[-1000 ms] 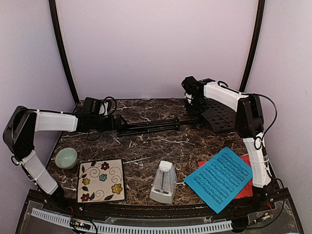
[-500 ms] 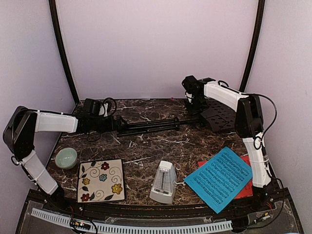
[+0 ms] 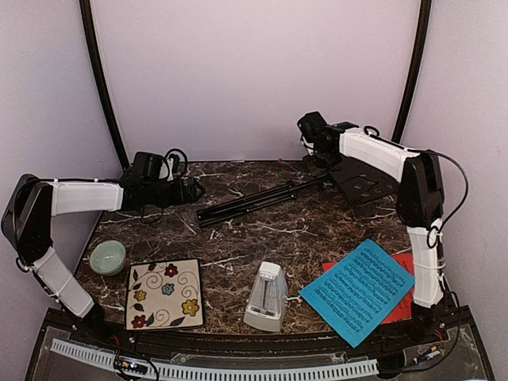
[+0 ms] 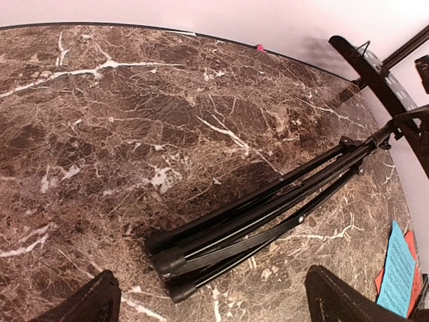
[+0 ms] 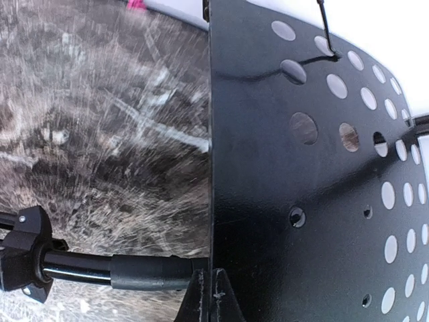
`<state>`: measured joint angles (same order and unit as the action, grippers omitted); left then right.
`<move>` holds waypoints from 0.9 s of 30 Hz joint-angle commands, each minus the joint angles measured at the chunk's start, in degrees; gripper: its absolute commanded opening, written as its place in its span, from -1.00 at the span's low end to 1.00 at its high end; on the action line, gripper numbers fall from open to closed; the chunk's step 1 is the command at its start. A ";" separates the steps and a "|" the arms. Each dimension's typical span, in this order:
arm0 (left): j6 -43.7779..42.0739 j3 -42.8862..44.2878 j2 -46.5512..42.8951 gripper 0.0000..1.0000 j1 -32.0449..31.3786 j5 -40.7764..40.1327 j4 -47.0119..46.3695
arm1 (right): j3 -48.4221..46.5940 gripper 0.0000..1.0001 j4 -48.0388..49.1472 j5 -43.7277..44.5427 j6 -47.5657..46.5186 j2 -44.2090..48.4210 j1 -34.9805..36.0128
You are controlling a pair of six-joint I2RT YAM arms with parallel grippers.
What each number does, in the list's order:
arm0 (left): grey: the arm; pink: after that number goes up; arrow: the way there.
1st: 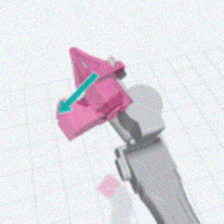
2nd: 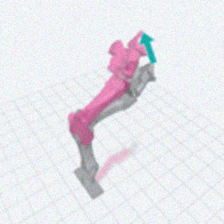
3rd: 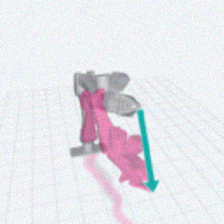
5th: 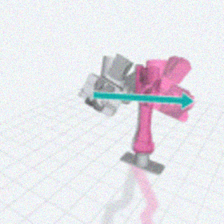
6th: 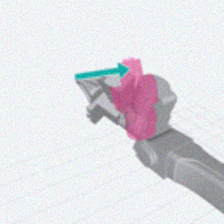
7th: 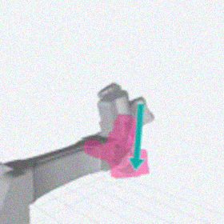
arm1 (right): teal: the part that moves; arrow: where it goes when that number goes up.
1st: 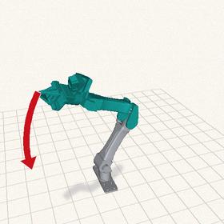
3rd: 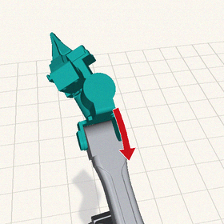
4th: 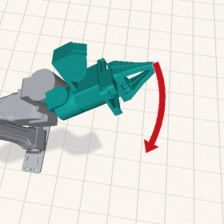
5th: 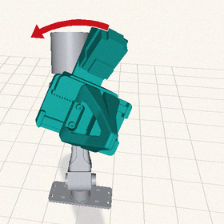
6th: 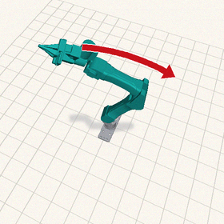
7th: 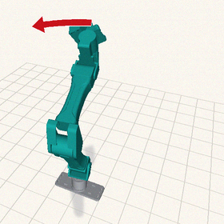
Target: Set up the instrument practice props
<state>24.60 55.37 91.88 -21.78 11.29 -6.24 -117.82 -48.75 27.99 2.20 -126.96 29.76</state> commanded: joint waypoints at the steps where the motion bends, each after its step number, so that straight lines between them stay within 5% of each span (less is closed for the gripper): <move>1: -1.20 2.20 -3.34 0.98 -0.27 -1.22 2.18 | 1.62 -1.00 18.15 13.92 -6.74 13.00 1.22; 16: -1.88 3.40 -5.25 0.98 -0.28 -1.79 3.01 | 10.17 -1.00 51.15 23.69 -32.90 22.02 8.88; 27: -3.65 1.36 -11.67 0.98 -0.34 -0.41 -1.06 | 14.82 -1.00 73.75 17.24 -51.06 28.83 13.94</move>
<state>22.98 57.19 85.01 -21.78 9.76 -4.38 -100.86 -1.39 45.84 -40.32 -108.51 41.67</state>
